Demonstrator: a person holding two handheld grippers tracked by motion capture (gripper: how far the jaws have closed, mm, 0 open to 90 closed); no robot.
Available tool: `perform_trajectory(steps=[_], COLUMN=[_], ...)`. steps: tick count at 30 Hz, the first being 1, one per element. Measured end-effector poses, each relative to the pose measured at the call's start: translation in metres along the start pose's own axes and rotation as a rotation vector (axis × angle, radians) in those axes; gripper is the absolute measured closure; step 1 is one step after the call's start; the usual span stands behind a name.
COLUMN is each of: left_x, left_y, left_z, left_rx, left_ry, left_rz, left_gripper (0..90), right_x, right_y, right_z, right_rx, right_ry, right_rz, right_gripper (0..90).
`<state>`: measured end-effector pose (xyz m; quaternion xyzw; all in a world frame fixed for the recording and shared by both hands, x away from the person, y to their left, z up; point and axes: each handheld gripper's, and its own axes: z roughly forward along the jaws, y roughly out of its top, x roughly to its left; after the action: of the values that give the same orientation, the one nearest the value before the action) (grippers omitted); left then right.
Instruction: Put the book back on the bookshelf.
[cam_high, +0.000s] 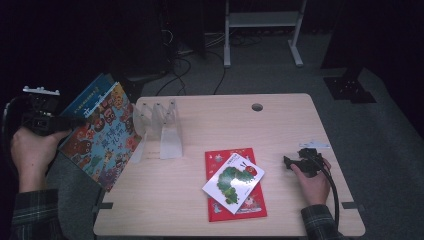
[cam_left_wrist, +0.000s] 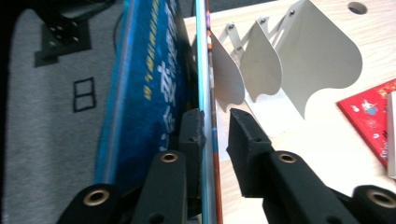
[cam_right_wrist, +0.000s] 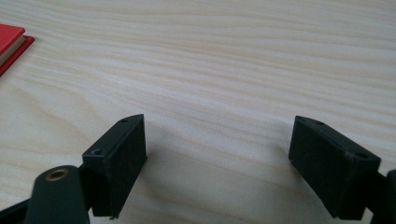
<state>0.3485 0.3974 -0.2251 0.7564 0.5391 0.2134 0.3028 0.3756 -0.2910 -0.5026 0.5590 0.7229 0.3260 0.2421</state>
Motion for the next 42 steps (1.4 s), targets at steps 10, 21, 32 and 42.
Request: perform_trajectory(steps=[10, 21, 32, 42], left_x=[-0.014, -0.049, -0.094, -0.125], left_y=[0.003, -0.003, -0.025, -0.054], left_z=[0.0, 0.02, 0.063, 0.102], left_rx=[0.014, 0.029, 0.052, 0.048], left_ry=[-0.045, -0.151, -0.237, -0.274], left_rz=[0.04, 0.126, 0.207, 0.238], left_gripper=[90.0, 89.8, 88.7, 80.6], right_x=[0.0, 0.0, 0.0, 0.0], right_y=[0.0, 0.0, 0.0, 0.0], right_z=[0.0, 0.0, 0.0, 0.0], right_rx=[0.0, 0.0, 0.001, 0.001], right_ry=[0.0, 0.001, 0.002, 0.002], right_rz=[0.0, 0.0, -0.001, -0.001], right_gripper=[17.8, 17.6, 17.3, 17.3])
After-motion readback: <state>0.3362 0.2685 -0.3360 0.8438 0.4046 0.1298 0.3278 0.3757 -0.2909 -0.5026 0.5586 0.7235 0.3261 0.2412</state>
